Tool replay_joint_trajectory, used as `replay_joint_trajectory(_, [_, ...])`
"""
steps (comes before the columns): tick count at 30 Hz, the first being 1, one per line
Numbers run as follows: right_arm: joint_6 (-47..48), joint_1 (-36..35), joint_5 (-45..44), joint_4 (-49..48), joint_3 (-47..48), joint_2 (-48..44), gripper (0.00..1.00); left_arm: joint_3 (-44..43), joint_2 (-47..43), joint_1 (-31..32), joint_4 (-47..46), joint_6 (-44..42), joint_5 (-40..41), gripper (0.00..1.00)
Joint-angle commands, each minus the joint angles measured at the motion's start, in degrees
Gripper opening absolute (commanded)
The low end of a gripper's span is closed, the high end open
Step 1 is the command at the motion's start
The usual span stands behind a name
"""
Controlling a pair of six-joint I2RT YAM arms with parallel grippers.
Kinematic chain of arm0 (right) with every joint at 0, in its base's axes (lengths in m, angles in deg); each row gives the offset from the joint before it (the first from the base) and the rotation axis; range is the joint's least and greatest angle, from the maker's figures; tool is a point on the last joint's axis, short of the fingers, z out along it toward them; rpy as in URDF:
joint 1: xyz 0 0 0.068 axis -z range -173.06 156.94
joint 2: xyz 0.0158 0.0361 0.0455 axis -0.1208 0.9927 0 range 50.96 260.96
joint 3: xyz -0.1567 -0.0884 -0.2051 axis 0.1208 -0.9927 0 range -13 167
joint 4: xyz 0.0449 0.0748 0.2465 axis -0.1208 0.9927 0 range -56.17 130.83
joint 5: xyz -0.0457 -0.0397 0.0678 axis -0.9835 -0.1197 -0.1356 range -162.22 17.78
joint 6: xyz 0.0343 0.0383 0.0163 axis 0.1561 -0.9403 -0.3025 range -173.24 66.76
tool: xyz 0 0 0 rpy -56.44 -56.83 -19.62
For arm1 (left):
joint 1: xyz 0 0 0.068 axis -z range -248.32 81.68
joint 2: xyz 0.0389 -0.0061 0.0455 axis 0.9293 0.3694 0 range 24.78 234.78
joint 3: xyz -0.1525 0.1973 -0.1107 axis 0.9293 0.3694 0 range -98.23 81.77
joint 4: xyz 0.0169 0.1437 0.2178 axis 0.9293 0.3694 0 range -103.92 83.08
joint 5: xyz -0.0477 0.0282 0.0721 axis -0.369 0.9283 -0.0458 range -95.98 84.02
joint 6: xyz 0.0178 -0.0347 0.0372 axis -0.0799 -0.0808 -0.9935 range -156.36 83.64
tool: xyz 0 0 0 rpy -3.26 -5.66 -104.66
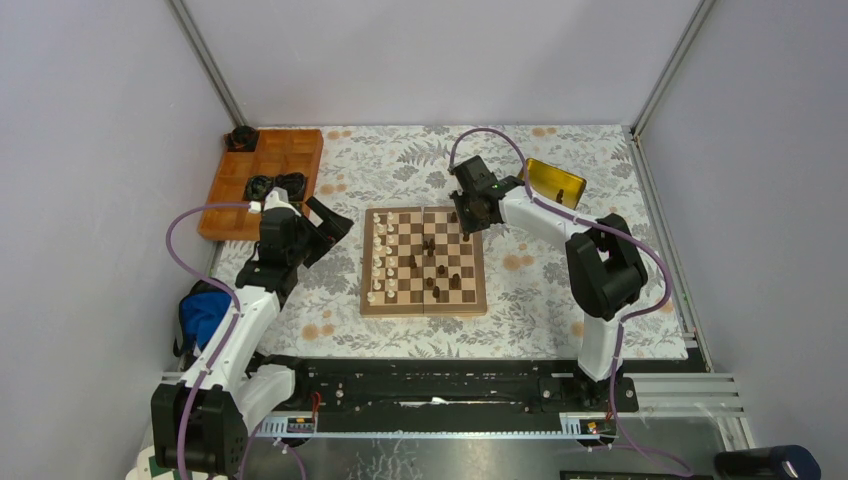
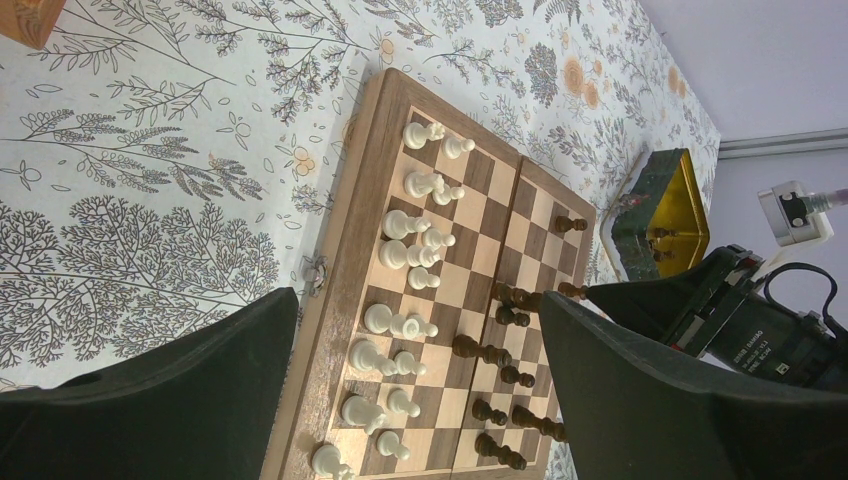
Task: Set up the chess pieces on the board
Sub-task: Place the chess piece on the chessboard.
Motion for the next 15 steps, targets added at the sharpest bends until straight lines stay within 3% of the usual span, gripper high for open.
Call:
replay_joint_trajectory(1, [-0.39,0.63,-1.3,-1.08,1.89,0.6,0.01,0.44,-0.16,-0.34,-0.92,-0.32,0.58,0.99])
replay_joint_trajectory(5, [-0.26,0.72,-1.13,-0.84,1.98,0.96,0.07,0.47,-0.15,-0.33,-0.99,-0.4,0.57,0.99])
replay_joint_trajectory(10, [0.09,0.75,-0.82,-0.72,1.81,0.94,0.25,0.46,-0.01,-0.33,-1.01,-0.36,0.64,0.99])
replay_joint_trajectory(15, [0.69,0.71,-1.04,-0.61,2.59,0.19,0.31,0.49,0.35,-0.33,-1.23,-0.14,0.53,0.99])
